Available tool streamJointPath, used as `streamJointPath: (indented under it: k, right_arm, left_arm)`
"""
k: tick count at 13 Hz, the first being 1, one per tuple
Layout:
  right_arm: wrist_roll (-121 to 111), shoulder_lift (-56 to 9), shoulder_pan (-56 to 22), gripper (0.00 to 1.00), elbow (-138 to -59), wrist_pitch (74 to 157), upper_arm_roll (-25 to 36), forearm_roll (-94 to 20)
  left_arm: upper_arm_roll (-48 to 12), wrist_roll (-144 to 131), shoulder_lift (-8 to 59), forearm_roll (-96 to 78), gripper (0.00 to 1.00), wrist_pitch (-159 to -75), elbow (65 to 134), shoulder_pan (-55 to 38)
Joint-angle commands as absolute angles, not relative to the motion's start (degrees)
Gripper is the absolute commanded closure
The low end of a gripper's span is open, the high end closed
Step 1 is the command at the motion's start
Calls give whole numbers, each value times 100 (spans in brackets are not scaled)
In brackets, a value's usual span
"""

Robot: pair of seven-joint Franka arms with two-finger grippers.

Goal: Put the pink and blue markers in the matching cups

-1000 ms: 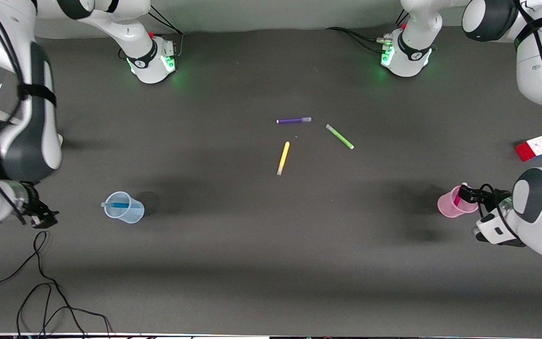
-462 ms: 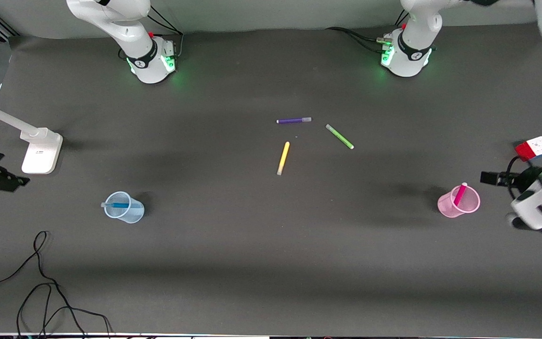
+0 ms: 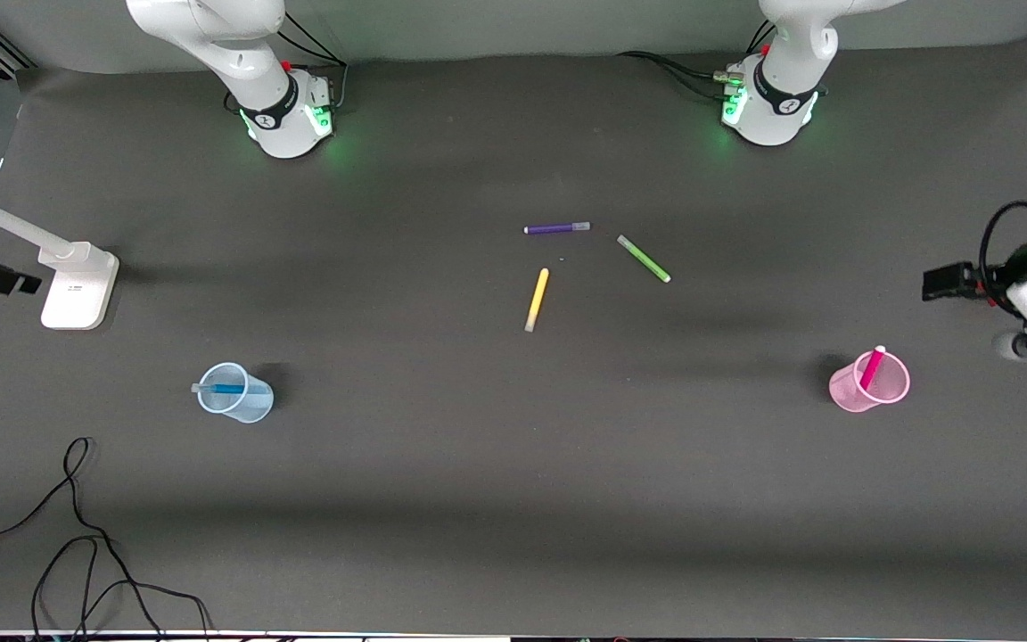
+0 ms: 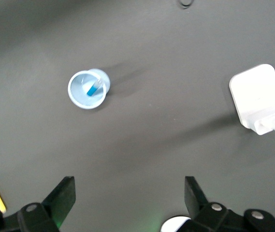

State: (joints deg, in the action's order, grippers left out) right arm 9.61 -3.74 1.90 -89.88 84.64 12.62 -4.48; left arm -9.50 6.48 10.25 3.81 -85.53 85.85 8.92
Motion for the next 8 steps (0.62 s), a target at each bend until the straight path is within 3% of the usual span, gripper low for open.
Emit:
streamJointPath:
  k: [1, 3, 5, 7, 8]
  right_arm:
    - [309, 332, -95, 0, -9798, 8701, 1309, -510]
    - [299, 509, -717, 0, -10124, 8964, 1336, -387]
    - [351, 257, -1288, 0, -9907, 9026, 1405, -421]
    - [308, -61, -2167, 0, -9353, 8921, 2290, -483]
    - [238, -1, -2110, 0, -9395, 8764, 2285, -501]
  left_arm:
    - [-897, 712, 511, 229, 0, -8824, 9088, 774]
    - [-434, 651, 361, 211, 0, -8816, 9088, 153]
    - [25, 633, 282, 80, 0, -8824, 9097, -350]
    - [35, 633, 203, 62, 0, -8920, 9184, -343]
    - [35, 624, 133, 62, 0, -8982, 9280, -351]
